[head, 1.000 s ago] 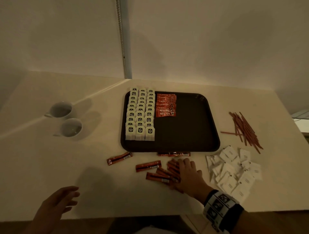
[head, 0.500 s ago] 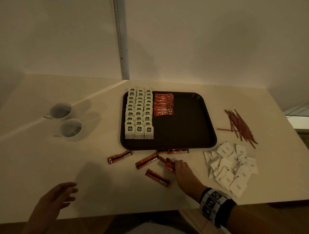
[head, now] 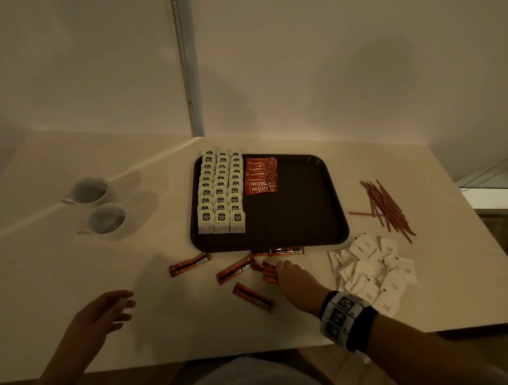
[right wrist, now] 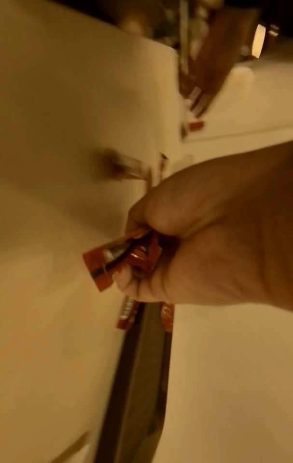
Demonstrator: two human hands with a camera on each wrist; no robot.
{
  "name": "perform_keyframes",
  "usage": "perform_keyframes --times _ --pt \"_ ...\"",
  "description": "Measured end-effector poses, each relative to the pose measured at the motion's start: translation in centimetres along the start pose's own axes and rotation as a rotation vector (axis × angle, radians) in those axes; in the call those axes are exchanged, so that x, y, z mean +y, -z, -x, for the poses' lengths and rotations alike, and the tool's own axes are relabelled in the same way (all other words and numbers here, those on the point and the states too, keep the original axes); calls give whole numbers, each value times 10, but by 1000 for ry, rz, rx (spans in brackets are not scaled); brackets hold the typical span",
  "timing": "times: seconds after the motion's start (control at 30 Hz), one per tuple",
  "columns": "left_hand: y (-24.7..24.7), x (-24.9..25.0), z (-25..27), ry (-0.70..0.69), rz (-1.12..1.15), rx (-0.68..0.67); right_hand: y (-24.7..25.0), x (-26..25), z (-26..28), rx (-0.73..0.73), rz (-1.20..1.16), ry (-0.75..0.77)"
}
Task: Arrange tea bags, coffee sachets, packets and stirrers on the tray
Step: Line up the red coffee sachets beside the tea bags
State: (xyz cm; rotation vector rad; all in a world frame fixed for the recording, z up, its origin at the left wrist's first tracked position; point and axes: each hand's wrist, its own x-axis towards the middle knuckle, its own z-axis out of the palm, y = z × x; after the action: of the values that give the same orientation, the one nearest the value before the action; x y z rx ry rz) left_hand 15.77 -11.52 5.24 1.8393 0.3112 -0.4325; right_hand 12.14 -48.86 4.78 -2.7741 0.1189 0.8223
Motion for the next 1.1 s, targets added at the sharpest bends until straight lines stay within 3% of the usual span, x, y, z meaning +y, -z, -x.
perform_keyframes --times 0.17,0.33,0.4,0.5,0.6,0.8,0.97,1.1 --pt "-26 55 -10 -103 -54 -72 84 -22 -5 -151 -446 135" --pt "-71 132 -36 -304 -20 -301 166 -58 -4 -203 -811 379" --pt "-94 162 -45 -334 102 -414 181 -70 -7 -246 -965 403" --pt "-125 199 -53 -291 459 -533 186 -85 -15 -307 -1183 369" --pt "-142 222 -56 -267 692 -483 189 -92 -20 -286 -1321 347" --pt "-161 219 -60 -215 882 -384 187 -89 -24 -143 -1567 261" --pt "-168 218 -66 -155 899 -322 189 -79 -23 -146 -1499 272" --pt "-172 218 -71 -142 979 -282 186 -69 -25 -54 -1338 305"
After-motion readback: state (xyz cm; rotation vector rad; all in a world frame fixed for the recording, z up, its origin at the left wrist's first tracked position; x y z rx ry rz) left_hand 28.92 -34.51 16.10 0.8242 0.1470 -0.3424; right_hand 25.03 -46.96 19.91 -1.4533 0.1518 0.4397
